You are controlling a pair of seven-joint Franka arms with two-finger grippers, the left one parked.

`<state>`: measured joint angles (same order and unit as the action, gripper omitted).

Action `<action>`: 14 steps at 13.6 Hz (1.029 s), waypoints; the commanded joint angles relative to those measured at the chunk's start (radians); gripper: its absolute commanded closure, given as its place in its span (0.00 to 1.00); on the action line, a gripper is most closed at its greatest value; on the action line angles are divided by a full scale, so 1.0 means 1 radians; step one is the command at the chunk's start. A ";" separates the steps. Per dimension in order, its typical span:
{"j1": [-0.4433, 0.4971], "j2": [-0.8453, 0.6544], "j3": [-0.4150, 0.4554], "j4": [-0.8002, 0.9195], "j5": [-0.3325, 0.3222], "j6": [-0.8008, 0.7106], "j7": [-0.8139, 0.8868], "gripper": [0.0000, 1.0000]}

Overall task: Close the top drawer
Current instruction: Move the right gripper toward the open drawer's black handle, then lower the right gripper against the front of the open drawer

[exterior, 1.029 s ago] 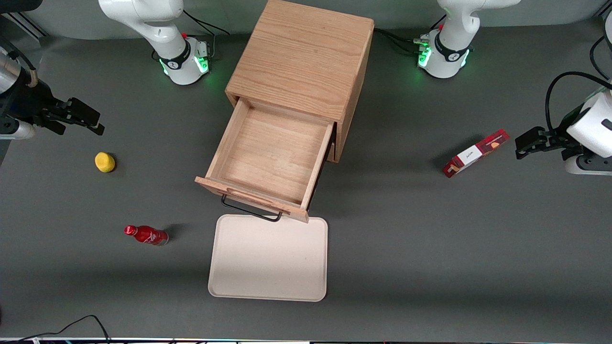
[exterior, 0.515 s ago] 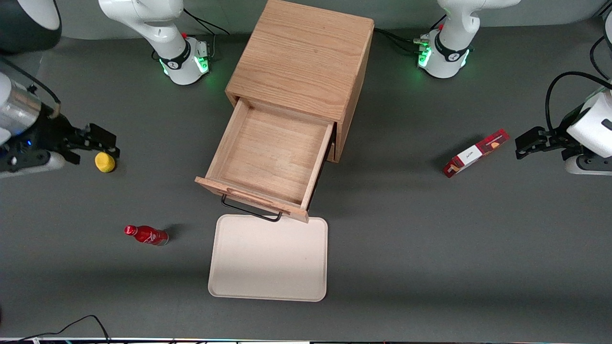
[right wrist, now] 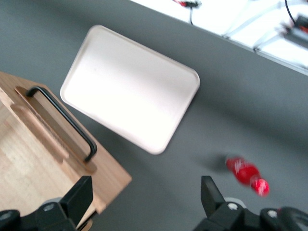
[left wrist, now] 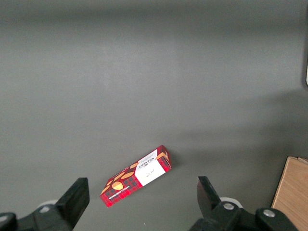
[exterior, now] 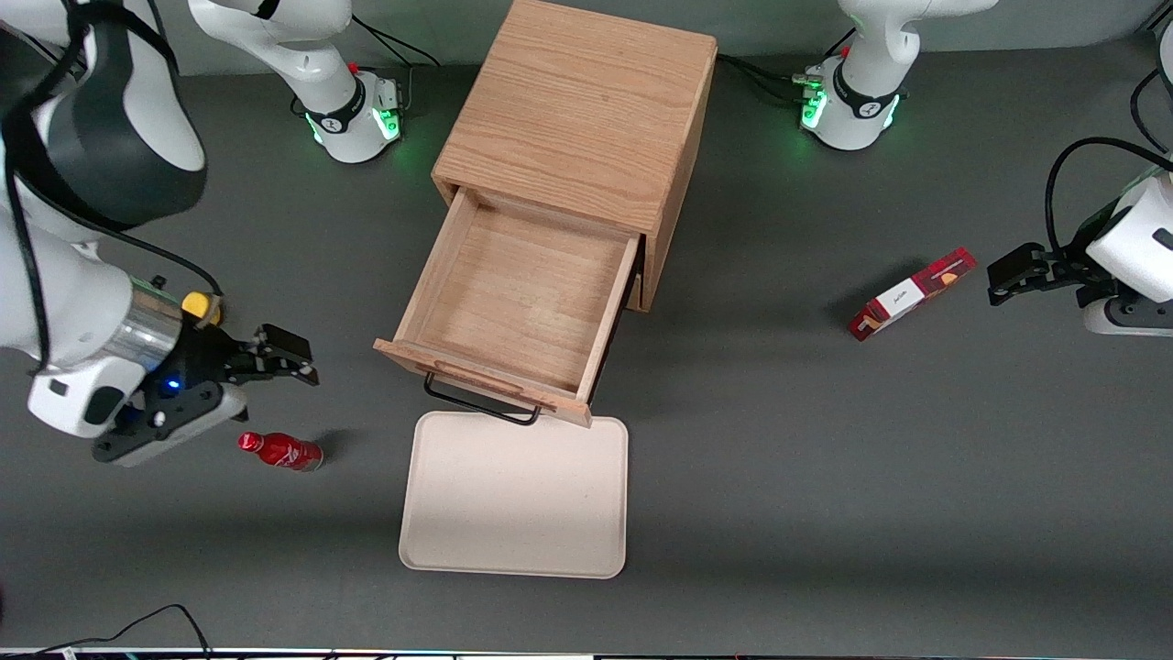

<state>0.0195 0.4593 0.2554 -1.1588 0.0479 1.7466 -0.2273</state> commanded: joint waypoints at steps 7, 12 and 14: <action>0.059 0.225 0.117 0.129 0.010 0.106 -0.353 0.00; 0.091 0.279 0.116 0.122 0.009 0.100 -0.351 0.00; 0.092 0.288 0.116 0.117 0.009 0.100 -0.351 0.00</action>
<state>0.1066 0.7211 0.3683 -1.0830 0.0479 1.8634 -0.5518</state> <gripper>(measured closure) 0.000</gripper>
